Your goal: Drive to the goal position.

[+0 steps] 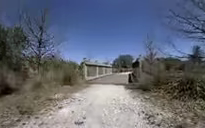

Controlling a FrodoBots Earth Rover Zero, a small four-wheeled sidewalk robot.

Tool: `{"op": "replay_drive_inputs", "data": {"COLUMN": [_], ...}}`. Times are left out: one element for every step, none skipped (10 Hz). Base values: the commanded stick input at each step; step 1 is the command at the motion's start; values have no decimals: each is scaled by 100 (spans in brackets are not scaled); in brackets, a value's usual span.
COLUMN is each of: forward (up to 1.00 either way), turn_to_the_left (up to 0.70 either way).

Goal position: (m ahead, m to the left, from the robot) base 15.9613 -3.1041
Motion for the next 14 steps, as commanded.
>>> {"op": "replay_drive_inputs", "data": {"forward": [50,50,50,50,50,50,50,50,50,50,50,50,50,50], "turn_to_the_left": [-8,-36,-50,-13,0,0,0,0,0,0,0,0,0,0]}}
